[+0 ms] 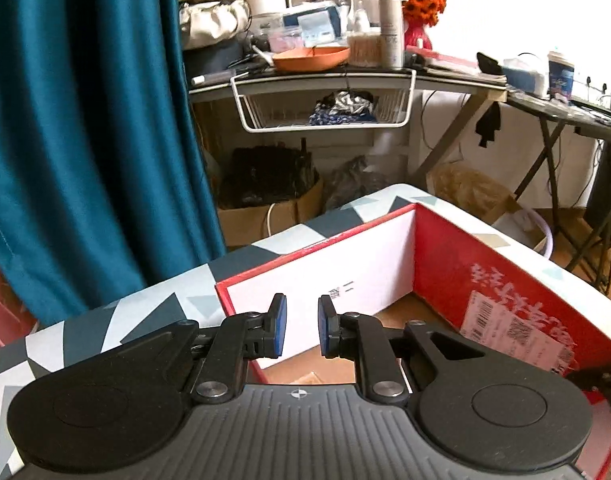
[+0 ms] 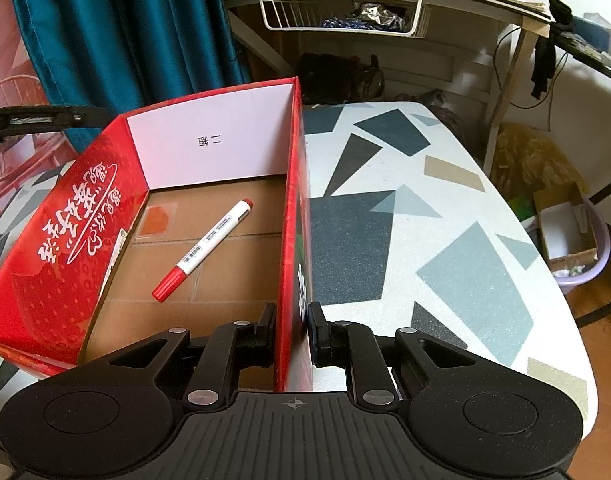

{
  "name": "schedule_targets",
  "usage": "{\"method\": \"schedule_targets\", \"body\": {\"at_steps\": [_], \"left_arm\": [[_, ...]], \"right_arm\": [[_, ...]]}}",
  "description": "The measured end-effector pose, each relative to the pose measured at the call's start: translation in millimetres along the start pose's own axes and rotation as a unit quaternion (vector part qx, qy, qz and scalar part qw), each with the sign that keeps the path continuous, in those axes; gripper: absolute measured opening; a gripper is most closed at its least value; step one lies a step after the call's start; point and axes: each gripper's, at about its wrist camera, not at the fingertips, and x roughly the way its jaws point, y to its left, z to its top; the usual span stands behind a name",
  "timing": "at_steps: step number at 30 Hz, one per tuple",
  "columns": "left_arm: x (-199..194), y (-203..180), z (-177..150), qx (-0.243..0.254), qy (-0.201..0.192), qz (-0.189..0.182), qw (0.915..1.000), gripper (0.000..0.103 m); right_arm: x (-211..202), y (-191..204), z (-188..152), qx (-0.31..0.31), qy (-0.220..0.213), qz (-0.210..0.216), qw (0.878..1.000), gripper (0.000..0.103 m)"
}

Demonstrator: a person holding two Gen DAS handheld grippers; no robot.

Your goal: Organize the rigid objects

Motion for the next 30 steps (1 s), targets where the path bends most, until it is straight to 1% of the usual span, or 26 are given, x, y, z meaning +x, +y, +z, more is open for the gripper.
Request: {"method": "schedule_targets", "body": {"at_steps": [1,3,4,5,7,9,10,11,12,13,14,17,19,20,21,23,27,28,29,30], "left_arm": [[0,4,0,-0.006,0.0,0.001,1.0,0.018],[-6,16,-1,-0.019,-0.002,-0.002,0.9998,0.025],[-11,22,-3,-0.022,-0.004,-0.001,0.9997,0.035],[-18,30,-7,-0.024,-0.008,0.004,0.9997,0.04],[-27,45,-14,-0.029,-0.006,0.02,0.9994,0.042],[-35,65,-26,-0.051,0.008,0.037,0.998,0.048],[-40,77,-34,-0.069,0.014,0.043,0.9966,0.059],[-44,87,-41,-0.087,0.02,0.047,0.995,0.074],[-48,97,-51,-0.105,0.026,0.05,0.9928,0.082],[-51,105,-57,-0.118,0.032,0.057,0.9909,0.099],[-54,110,-63,-0.127,0.037,0.065,0.9891,0.103],[-51,123,-70,-0.143,0.062,0.086,0.9841,0.103],[-40,126,-68,-0.151,0.091,0.114,0.9776,0.103],[-34,127,-67,-0.153,0.101,0.121,0.9757,0.103],[-33,132,-69,-0.15,0.101,0.116,0.9766,0.103],[-28,129,-68,-0.135,0.09,0.104,0.9812,0.103],[-5,112,-68,-0.077,0.086,0.079,0.9902,0.102],[1,108,-69,-0.062,0.088,0.075,0.9914,0.098],[8,104,-70,-0.045,0.091,0.068,0.9925,0.088],[14,98,-71,-0.031,0.096,0.062,0.993,0.083]], "right_arm": [[0,0,0,0.0,0.0,0.001,1.0,0.015],[0,0,0,0.0,0.0,0.002,1.0,0.015],[0,-1,0,0.0,-0.001,0.002,1.0,0.015],[0,-1,0,0.0,-0.001,0.002,1.0,0.015],[1,-1,0,0.001,-0.002,0.003,1.0,0.015],[1,-1,-1,0.003,-0.003,0.004,1.0,0.015],[0,-1,-1,0.005,-0.003,0.004,1.0,0.015],[0,-2,-1,0.006,-0.004,0.005,1.0,0.015],[0,-2,-1,0.007,-0.004,0.005,1.0,0.015],[0,-2,-1,0.007,-0.004,0.005,1.0,0.015],[1,-2,-1,0.007,-0.003,0.004,1.0,0.015],[1,0,0,0.003,-0.001,-0.001,1.0,0.016],[1,2,0,0.001,0.0,-0.004,1.0,0.017],[1,3,0,0.001,0.0,-0.006,1.0,0.017],[1,3,0,0.002,0.0,-0.006,1.0,0.017],[1,3,0,0.001,0.0,-0.006,1.0,0.017],[1,4,0,-0.001,0.002,-0.005,1.0,0.017],[1,4,1,-0.003,0.002,-0.006,1.0,0.017],[1,4,1,-0.005,0.003,-0.007,1.0,0.017],[1,5,1,-0.007,0.004,-0.008,1.0,0.017]]}}
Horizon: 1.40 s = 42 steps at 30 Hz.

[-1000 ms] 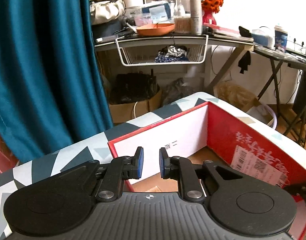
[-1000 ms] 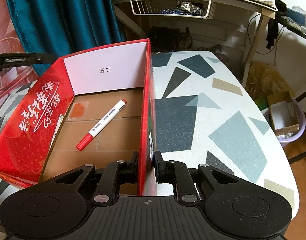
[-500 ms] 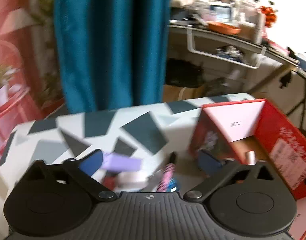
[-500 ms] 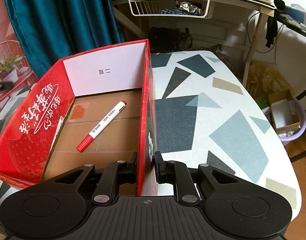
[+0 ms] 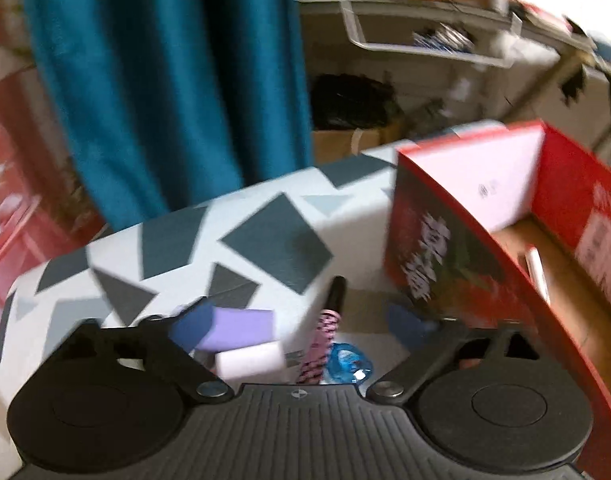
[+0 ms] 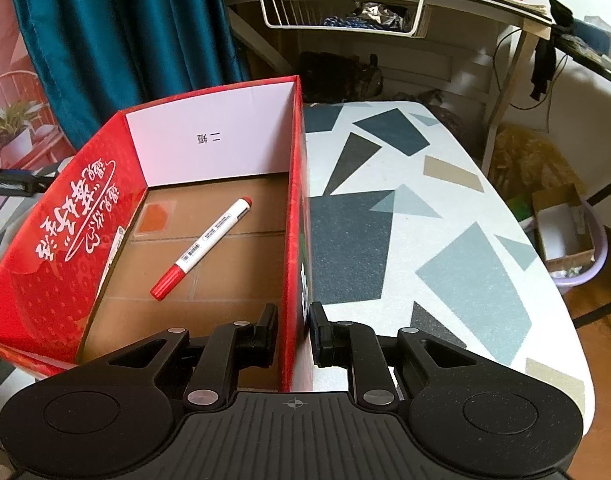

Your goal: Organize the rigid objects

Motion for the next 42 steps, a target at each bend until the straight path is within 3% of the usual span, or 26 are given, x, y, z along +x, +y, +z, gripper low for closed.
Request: {"method": "schedule_targets", "body": {"at_steps": [2,4,8,15,17,29,36,42], "left_arm": [[9,-9,-2,0.019,0.009,-0.007,0.9998,0.064],[18,-14,-4,0.028,0.016,-0.008,0.9994,0.052],[35,-13,-7,0.019,0.025,0.001,0.9995,0.045],[51,-16,-10,0.02,0.035,-0.001,0.9992,0.043],[52,-23,-12,0.028,0.04,-0.001,0.9988,0.021],[15,-5,-2,-0.014,0.012,0.015,0.9997,0.017],[-33,-4,17,-0.039,-0.04,-0.015,0.9983,0.017],[-68,-17,35,-0.029,-0.083,-0.043,0.9952,0.017]], "right_arm": [[0,0,0,-0.002,0.001,0.0,1.0,0.017],[0,0,0,-0.003,0.001,0.0,1.0,0.017],[0,1,1,-0.012,0.002,-0.003,1.0,0.016],[-1,0,0,-0.013,0.001,-0.002,1.0,0.017],[-2,-1,0,-0.011,0.0,-0.002,1.0,0.017],[-2,-4,-1,-0.004,-0.005,0.001,1.0,0.012],[-2,-2,0,-0.017,-0.007,0.0,1.0,0.011],[-1,-3,0,-0.022,-0.006,0.004,1.0,0.012]]}}
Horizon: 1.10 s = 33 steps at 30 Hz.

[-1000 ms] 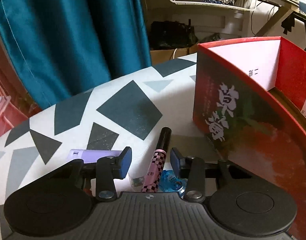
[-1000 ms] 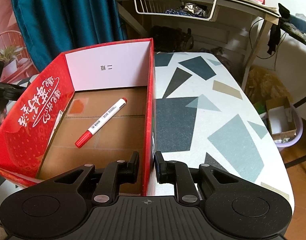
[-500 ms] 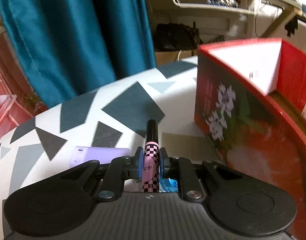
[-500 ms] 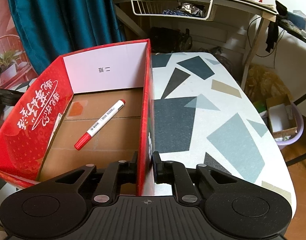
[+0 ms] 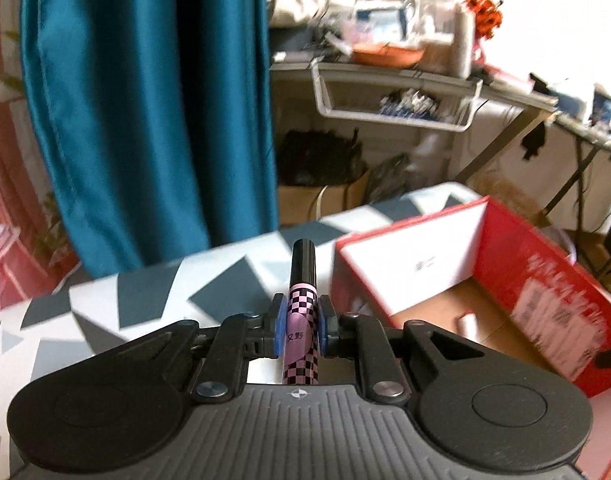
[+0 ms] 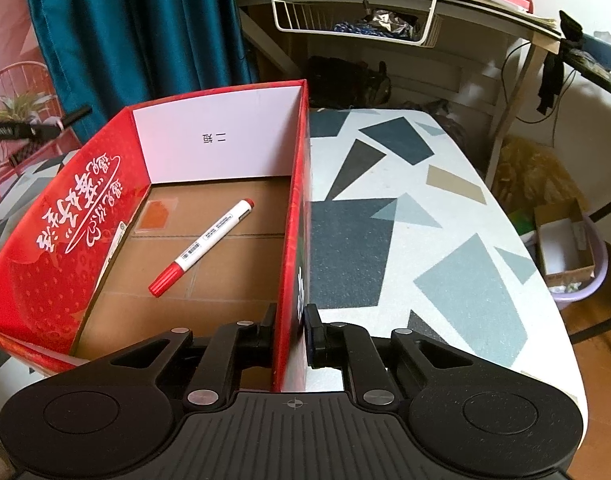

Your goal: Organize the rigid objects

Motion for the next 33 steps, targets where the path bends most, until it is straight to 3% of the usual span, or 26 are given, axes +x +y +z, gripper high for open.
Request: {"method": "schedule_targets", "body": {"at_steps": [8,15,21,22,25,26,29,33], "left_arm": [[7,-43,14,0.04,-0.013,-0.053,0.9977,0.017],[52,-71,9,0.081,0.031,-0.082,0.9929,0.017],[76,-76,4,0.082,0.06,-0.118,0.9878,0.018],[77,-76,4,0.079,0.057,-0.118,0.9882,0.022],[71,-73,5,0.067,0.043,-0.114,0.9903,0.047],[65,-71,5,0.068,0.035,-0.11,0.991,0.049],[45,-59,6,0.068,0.014,-0.091,0.9934,0.05],[16,-30,-3,0.022,-0.003,-0.048,0.9986,0.05]], "right_arm": [[0,0,0,0.0,0.001,-0.002,1.0,0.012],[0,0,0,0.002,-0.001,0.0,1.0,0.012],[0,0,0,0.002,0.0,0.001,1.0,0.012],[0,-1,0,0.002,0.0,0.002,1.0,0.012],[0,-1,-1,0.004,-0.001,0.003,1.0,0.012],[-1,-1,-1,0.005,-0.001,0.003,1.0,0.012],[0,-1,-1,0.008,-0.003,0.003,1.0,0.012],[-1,-2,-2,0.009,-0.004,0.005,1.0,0.013]]}}
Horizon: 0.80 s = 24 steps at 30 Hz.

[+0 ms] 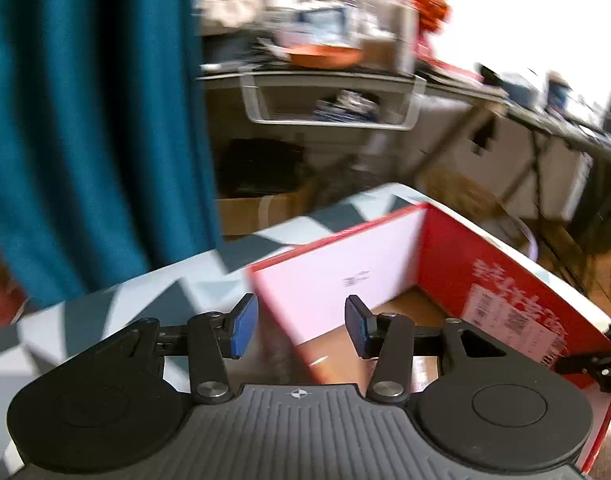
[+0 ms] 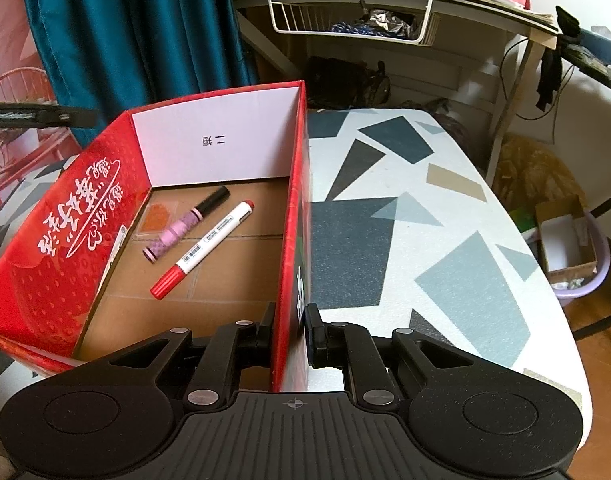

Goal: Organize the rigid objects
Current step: 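Lower the left tool to the black key and grasp it by its ring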

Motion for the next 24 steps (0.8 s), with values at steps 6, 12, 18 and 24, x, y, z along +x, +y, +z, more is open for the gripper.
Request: {"method": "schedule_targets", "body": {"at_steps": [6,12,18,24], "left_arm": [[-34,25,-41,-0.061,0.019,0.048,0.9968,0.05],[-39,33,-90,-0.117,0.062,0.051,0.9899,0.05],[-28,24,-124,-0.149,0.087,0.038,0.9842,0.045],[-11,1,-144,-0.12,0.108,0.044,0.9859,0.045]], "right_arm": [[0,-2,-1,0.005,-0.003,0.003,1.0,0.013],[0,-1,-1,0.004,-0.004,0.003,1.0,0.013],[0,-7,-2,0.023,-0.004,0.017,1.0,0.015],[0,-6,-2,0.02,-0.003,0.016,1.0,0.014]]}}
